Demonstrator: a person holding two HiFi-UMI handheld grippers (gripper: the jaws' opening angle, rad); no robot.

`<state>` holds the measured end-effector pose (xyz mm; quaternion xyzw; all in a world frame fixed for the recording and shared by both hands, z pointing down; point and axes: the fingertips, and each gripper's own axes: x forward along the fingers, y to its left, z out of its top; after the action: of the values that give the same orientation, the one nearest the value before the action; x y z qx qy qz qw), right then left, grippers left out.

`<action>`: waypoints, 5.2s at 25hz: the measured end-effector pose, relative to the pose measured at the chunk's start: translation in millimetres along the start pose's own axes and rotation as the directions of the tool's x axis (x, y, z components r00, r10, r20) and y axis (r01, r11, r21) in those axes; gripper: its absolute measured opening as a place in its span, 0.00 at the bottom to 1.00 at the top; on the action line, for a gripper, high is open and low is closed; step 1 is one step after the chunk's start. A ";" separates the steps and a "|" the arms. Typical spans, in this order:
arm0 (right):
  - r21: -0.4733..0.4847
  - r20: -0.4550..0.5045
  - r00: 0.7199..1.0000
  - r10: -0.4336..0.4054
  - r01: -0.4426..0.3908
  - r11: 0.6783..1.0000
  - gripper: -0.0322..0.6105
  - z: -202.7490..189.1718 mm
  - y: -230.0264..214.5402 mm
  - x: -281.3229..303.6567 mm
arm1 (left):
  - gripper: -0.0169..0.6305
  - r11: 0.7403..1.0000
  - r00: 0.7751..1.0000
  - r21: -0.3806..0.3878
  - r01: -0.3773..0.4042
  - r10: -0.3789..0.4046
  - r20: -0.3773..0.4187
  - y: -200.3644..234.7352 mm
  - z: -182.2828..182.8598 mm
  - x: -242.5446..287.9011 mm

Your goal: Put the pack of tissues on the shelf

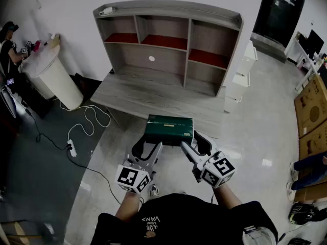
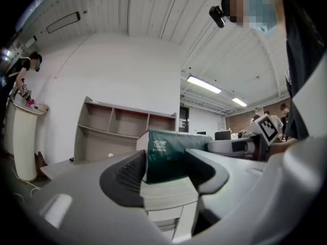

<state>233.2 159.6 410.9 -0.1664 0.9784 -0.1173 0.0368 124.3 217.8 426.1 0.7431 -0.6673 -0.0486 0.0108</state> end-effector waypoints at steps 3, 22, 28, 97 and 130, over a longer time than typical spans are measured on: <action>-0.004 0.001 1.000 -0.015 0.015 1.000 0.41 -2.3 3.4 10.2 | 0.44 1.000 1.000 0.008 0.012 -0.012 0.004 11.7 1.3 0.3; -0.018 0.048 0.986 -0.158 0.159 0.987 0.41 -15.1 45.8 104.6 | 0.43 0.987 0.987 0.003 0.159 -0.159 -0.003 122.4 7.2 -5.8; -0.015 0.063 0.985 -0.161 0.162 0.987 0.41 -15.7 38.8 116.6 | 0.43 0.986 0.986 -0.011 0.165 -0.165 0.000 133.0 1.1 3.6; -0.137 0.208 0.937 -0.280 0.312 0.940 0.41 95.8 -234.4 361.0 | 0.43 0.937 0.933 0.081 0.341 -0.348 0.094 305.9 44.7 368.9; -0.183 0.167 0.912 -0.376 0.403 0.897 0.41 96.3 -294.9 402.3 | 0.40 0.956 0.956 0.109 0.274 -0.283 0.078 334.4 34.7 429.0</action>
<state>-41.6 -266.3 375.5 -0.3692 0.9276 -0.0055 0.0567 -165.0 -243.0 393.9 0.8262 -0.5574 -0.0513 -0.0632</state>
